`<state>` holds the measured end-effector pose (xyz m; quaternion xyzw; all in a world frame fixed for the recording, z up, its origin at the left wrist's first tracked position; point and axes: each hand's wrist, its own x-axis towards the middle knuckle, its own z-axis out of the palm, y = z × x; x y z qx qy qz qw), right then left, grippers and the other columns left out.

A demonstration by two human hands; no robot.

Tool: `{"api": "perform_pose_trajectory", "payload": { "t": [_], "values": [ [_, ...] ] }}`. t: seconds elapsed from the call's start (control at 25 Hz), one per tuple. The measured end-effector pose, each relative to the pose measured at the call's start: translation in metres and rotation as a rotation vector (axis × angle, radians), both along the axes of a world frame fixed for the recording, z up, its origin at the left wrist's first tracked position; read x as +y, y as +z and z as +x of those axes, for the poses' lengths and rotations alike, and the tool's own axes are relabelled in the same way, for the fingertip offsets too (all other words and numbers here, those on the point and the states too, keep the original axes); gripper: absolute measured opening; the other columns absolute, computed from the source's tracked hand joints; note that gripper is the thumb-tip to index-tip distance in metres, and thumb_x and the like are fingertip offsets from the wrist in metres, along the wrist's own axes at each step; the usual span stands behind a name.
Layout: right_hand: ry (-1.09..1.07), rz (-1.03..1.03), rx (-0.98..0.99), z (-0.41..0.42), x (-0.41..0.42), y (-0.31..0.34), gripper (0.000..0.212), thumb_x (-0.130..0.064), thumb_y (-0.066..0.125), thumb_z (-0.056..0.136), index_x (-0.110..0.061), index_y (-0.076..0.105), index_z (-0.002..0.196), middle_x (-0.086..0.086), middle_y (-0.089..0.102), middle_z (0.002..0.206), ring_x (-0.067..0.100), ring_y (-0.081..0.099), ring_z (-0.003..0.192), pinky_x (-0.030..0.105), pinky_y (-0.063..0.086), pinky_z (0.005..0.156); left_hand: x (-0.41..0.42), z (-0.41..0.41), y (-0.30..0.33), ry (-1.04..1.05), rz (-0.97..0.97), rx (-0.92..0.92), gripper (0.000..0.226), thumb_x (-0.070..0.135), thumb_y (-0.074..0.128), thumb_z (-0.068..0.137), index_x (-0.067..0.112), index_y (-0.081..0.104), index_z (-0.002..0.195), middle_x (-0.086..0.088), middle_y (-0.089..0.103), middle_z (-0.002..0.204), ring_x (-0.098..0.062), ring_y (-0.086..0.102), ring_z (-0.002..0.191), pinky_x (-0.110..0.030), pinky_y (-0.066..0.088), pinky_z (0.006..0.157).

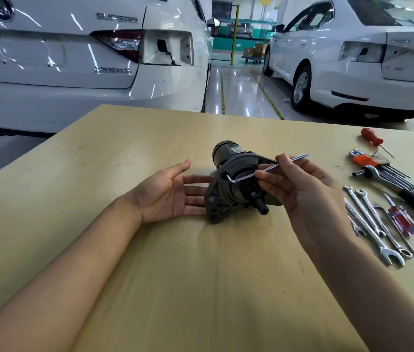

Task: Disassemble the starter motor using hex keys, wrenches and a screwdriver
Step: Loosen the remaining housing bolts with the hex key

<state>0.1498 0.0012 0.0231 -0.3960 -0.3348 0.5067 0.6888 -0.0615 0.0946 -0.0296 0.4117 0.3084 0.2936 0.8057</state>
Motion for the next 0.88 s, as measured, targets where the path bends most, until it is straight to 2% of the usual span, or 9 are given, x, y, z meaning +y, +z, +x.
{"api": "perform_pose_trajectory", "payload": {
  "t": [0.44, 0.68, 0.88],
  "values": [
    [-0.028, 0.007, -0.005, -0.0029, -0.0026, -0.0007, 0.012, -0.006, 0.059, 0.091, -0.004, 0.056, 0.079, 0.005, 0.067, 0.059, 0.02, 0.072, 0.064, 0.023, 0.056, 0.062, 0.0023, -0.0012, -0.0027, 0.009, 0.011, 0.001, 0.053, 0.046, 0.042, 0.091, 0.003, 0.068, 0.107, -0.022, 0.066, 0.105, -0.034, 0.067, 0.093, -0.044, 0.057, 0.082],
    [-0.025, 0.008, 0.005, -0.0027, -0.0029, -0.0006, 0.014, -0.006, 0.057, 0.092, -0.004, 0.056, 0.079, 0.005, 0.066, 0.058, 0.021, 0.072, 0.066, 0.023, 0.056, 0.063, 0.0023, -0.0016, -0.0027, 0.01, 0.011, 0.0, 0.052, 0.046, 0.043, 0.091, 0.004, 0.072, 0.103, -0.021, 0.068, 0.102, -0.033, 0.068, 0.092, -0.043, 0.057, 0.08],
    [-0.037, 0.0, -0.01, -0.0027, -0.0028, -0.0019, 0.014, -0.007, 0.059, 0.092, -0.005, 0.057, 0.078, 0.008, 0.069, 0.061, 0.021, 0.073, 0.068, 0.023, 0.056, 0.064, 0.0016, -0.0018, -0.0016, 0.015, 0.002, -0.002, 0.052, 0.045, 0.043, 0.09, 0.002, 0.068, 0.107, -0.022, 0.067, 0.102, -0.033, 0.068, 0.091, -0.043, 0.057, 0.08]
  ]
}}
